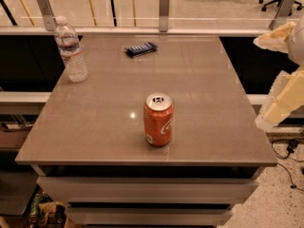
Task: Move coke can near rxbar blueberry
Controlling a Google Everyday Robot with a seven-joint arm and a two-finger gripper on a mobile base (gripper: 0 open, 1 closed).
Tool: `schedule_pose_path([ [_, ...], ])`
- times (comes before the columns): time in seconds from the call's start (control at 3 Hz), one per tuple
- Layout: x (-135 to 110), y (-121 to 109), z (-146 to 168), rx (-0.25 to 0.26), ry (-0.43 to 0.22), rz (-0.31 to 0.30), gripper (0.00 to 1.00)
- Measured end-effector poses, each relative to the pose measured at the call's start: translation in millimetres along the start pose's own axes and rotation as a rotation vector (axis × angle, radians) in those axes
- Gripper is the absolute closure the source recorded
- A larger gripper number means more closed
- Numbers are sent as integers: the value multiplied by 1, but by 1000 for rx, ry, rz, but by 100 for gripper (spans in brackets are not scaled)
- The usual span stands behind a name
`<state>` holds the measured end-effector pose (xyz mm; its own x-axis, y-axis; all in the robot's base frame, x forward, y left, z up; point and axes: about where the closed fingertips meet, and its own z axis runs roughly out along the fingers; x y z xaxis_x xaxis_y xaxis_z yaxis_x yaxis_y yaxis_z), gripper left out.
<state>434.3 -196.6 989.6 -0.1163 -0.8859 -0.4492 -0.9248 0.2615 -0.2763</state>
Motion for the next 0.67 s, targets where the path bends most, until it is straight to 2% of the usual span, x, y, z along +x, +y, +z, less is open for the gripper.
schedule_pose_path([
  [0.67,-21,14,15,-76,-370,-7,0],
])
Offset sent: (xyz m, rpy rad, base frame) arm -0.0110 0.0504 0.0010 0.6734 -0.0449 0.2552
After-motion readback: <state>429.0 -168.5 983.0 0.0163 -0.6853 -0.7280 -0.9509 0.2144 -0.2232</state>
